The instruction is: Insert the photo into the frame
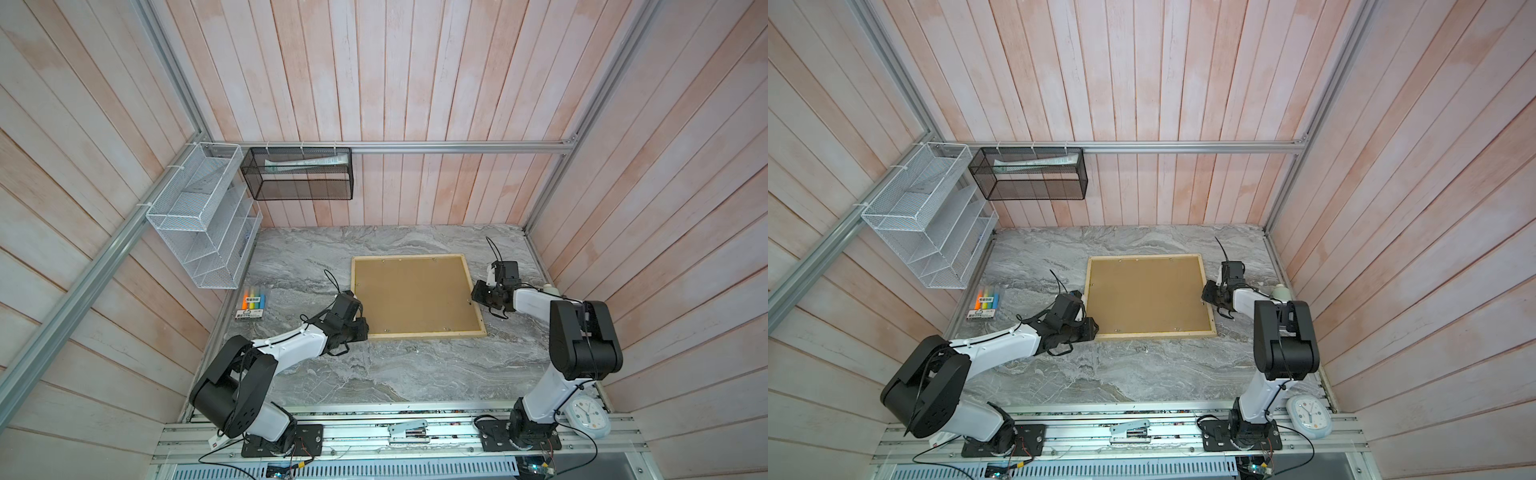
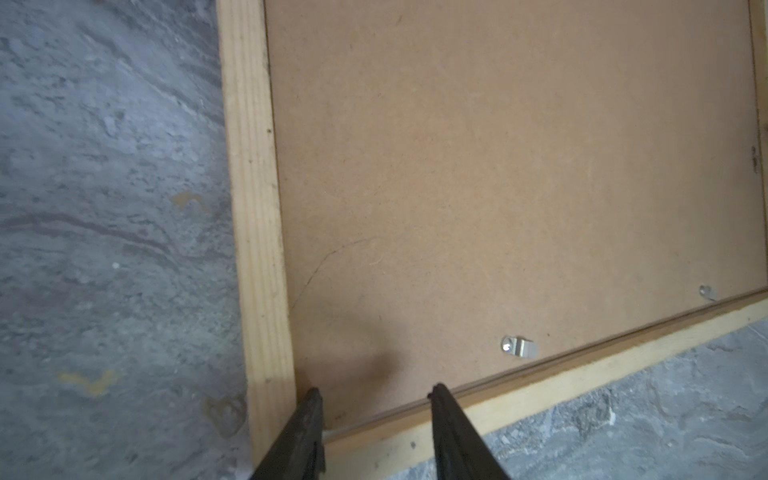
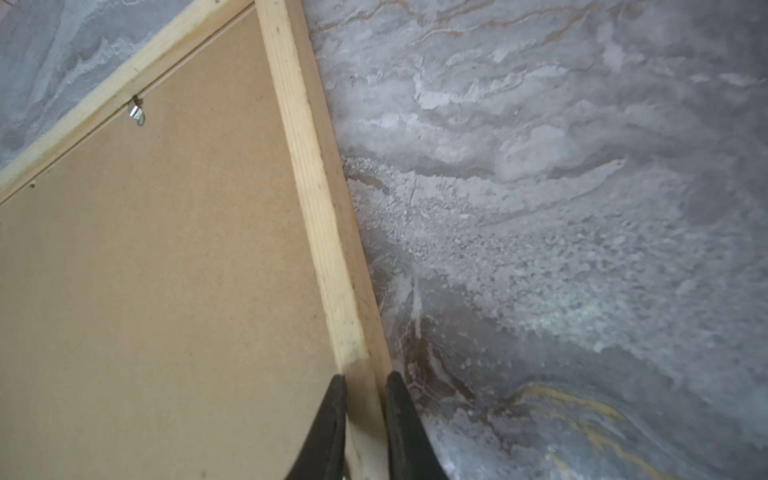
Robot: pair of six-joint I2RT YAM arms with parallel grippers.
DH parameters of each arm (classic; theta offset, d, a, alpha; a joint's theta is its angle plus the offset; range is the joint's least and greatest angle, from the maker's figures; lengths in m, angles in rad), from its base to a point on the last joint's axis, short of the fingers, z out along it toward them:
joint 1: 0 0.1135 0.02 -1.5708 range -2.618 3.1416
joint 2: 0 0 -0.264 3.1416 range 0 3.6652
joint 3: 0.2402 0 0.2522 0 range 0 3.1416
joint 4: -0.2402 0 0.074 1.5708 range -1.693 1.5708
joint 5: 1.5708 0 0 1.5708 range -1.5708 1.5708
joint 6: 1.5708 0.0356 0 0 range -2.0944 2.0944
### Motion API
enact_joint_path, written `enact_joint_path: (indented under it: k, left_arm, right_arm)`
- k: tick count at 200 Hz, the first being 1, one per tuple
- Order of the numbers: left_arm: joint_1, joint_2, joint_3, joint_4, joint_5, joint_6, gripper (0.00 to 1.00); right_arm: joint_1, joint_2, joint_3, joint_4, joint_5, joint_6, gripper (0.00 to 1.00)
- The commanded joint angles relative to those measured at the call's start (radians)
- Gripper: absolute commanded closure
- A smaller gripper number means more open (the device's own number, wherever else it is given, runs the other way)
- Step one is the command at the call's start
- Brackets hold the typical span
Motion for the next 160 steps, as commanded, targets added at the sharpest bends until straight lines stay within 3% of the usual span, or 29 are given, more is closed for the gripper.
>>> enact_joint_path:
  k: [1,95,115,160]
  left_arm:
    - [0.011,0.016,0.033,-0.064,-0.045,0.044,0.55]
    - [0.011,-0.051,0.079,-0.162,-0.125,0.006,0.51]
    - [0.011,-0.08,0.076,-0.19,-0.148,-0.032,0.48]
    - [-0.03,-0.144,0.042,-0.196,-0.206,-0.134,0.45]
  right_arm:
    - [-0.026,0.005,-0.044,-0.064,0.026,0.006,0.84]
    - [-0.016,-0.004,-0.107,-0.009,-0.135,0.037,0.78]
    - [0.019,-0.015,-0.136,0.014,-0.198,0.053,0.77]
    - [0.153,-0.053,-0.191,0.045,-0.203,0.119,0.77]
